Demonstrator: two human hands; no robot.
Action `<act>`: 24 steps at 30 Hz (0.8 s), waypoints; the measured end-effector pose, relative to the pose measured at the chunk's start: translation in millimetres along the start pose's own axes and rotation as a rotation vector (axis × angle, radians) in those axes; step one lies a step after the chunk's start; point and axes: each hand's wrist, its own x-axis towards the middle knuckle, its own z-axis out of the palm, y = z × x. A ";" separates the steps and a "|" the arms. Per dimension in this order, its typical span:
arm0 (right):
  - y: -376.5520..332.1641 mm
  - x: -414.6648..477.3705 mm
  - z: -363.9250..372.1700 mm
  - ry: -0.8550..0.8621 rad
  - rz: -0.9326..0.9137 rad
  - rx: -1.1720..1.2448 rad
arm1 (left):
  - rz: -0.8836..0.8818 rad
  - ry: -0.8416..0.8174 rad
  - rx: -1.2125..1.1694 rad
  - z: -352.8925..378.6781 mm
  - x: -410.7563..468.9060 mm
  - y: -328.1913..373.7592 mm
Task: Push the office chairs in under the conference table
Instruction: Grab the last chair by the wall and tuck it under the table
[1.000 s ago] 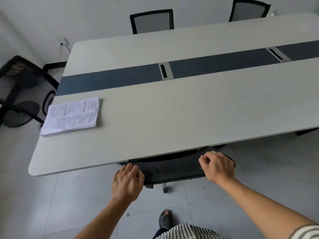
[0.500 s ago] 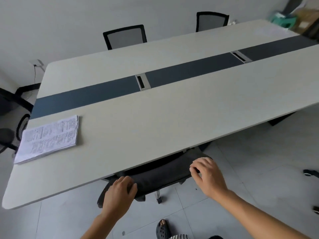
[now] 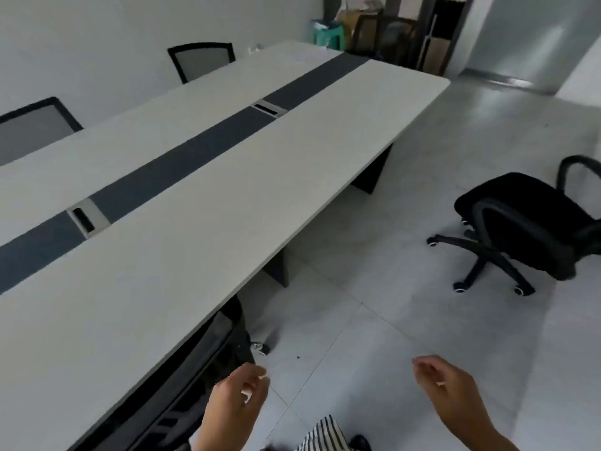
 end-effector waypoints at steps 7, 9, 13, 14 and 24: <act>83.9 -4.0 -87.5 0.218 0.289 0.062 | 0.030 -0.185 0.034 89.2 67.2 63.4; 97.4 2.7 -103.5 0.278 0.350 0.091 | 0.090 -0.251 0.068 114.6 93.7 86.9; 121.9 31.2 -133.7 0.401 0.442 0.127 | 0.168 -0.377 0.118 165.2 154.2 140.2; 126.4 41.1 -141.9 0.430 0.459 0.138 | 0.190 -0.400 0.121 179.1 171.9 154.4; 144.6 139.2 -246.9 0.731 0.627 0.220 | 0.444 -0.691 0.167 314.8 336.0 330.7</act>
